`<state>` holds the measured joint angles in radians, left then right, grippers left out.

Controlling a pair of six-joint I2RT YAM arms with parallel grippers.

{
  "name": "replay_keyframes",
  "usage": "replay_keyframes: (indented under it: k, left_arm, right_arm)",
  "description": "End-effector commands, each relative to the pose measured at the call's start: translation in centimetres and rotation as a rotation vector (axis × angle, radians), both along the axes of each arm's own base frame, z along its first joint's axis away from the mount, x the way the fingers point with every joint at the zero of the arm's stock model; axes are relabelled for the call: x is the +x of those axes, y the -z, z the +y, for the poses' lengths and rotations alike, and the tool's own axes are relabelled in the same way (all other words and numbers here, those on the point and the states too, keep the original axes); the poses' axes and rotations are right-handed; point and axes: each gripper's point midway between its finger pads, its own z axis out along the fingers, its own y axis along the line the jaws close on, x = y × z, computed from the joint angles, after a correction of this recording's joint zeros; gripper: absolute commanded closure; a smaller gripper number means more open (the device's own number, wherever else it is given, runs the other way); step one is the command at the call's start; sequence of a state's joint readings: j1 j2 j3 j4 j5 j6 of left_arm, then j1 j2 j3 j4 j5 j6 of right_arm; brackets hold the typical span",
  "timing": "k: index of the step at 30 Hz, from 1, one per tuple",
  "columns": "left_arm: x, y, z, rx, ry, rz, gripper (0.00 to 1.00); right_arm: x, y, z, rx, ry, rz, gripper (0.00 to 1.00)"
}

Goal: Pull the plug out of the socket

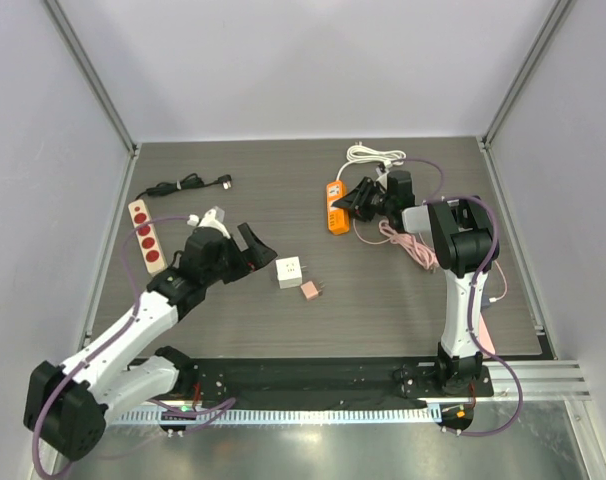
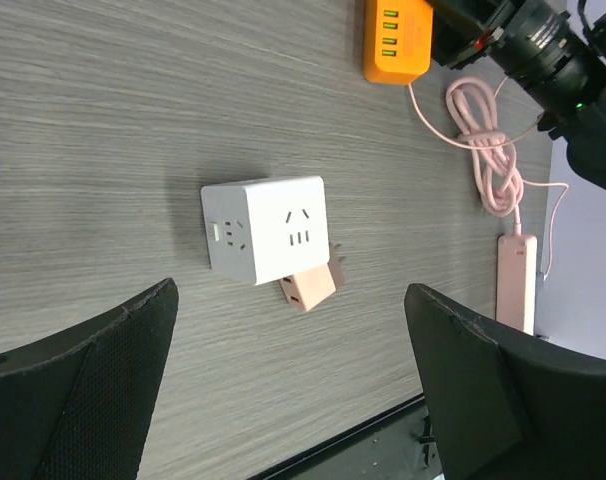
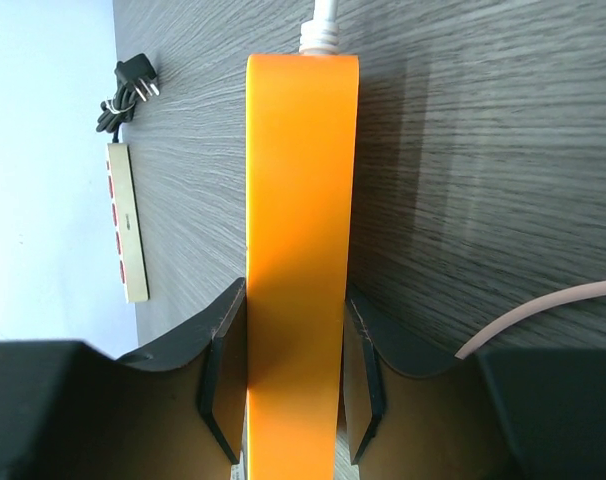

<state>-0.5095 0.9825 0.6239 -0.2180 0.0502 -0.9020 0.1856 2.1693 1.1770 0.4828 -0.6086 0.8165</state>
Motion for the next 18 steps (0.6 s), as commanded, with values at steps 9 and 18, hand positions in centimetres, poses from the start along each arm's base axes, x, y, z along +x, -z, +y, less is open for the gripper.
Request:
replay_keyframes:
  k: [9, 18]
  left_arm:
    - [3.4, -4.9, 0.3, 0.056, -0.038, -0.156, 0.1]
    - [6.6, -5.0, -0.2, 0.088, -0.068, -0.275, 0.12]
  right_arm:
    - [0.4, 3.0, -4.6, -0.392, 0.048, -0.012, 0.42]
    - [-0.1, -1.1, -5.3, -0.59, 0.075, -0.071, 0.17]
